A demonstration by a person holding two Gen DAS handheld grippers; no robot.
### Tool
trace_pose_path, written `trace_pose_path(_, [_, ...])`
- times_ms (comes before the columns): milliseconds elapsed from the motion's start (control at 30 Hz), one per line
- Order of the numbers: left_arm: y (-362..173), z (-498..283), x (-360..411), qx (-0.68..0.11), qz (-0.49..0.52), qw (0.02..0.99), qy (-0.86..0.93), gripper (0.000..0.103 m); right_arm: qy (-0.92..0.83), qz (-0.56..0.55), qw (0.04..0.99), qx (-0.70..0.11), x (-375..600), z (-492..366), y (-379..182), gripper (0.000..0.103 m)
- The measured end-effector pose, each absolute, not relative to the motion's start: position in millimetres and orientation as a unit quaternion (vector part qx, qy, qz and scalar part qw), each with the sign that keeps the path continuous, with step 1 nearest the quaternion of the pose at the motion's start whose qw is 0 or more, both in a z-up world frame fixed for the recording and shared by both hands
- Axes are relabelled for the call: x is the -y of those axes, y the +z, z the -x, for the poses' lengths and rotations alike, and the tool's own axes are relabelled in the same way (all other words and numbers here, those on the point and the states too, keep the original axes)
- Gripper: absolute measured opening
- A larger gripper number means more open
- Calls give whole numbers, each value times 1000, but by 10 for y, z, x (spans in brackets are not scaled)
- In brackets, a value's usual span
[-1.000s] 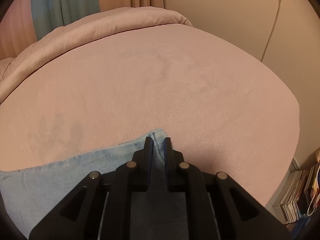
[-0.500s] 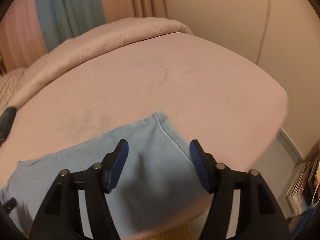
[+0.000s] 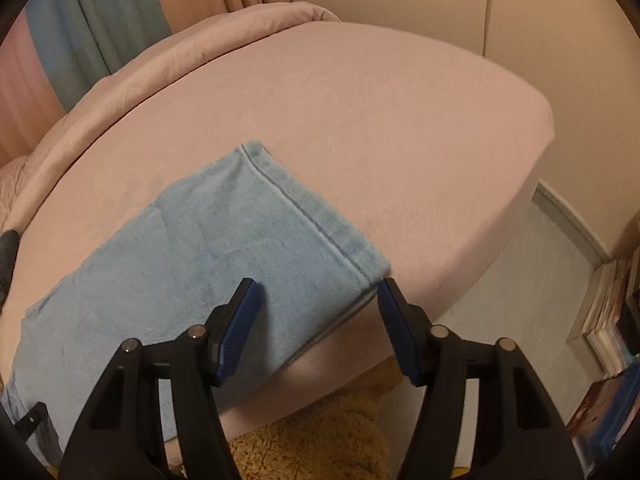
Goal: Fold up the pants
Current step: 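Pinch the leg hem with the right tool and fold it over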
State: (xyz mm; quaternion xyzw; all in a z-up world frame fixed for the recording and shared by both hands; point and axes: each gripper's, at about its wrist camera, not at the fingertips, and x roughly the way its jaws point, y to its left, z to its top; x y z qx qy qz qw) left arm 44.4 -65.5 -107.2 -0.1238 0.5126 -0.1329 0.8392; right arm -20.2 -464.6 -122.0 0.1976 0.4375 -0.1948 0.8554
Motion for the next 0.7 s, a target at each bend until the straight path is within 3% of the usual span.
trace_pose_path(133, [-1076,-413,595,-512,126,839,-135,20,-189,-227,862,-411,4717,299,-1236,44])
trace_pose_path(333, [-1068,-365,578,-506,121,843,-137,20,-185,-224,876,-384,4672,372,-1054,9])
trace_pose_path(500, [-1074,-368,561,-509,126,840,-137,20,-174,-245,890,-344,4694,444,-846,8])
trace_pose_path(700, [-1063,-376,556,-511,125,840,-135,20,-202,-222,872,-386,4667,344,-1057,8])
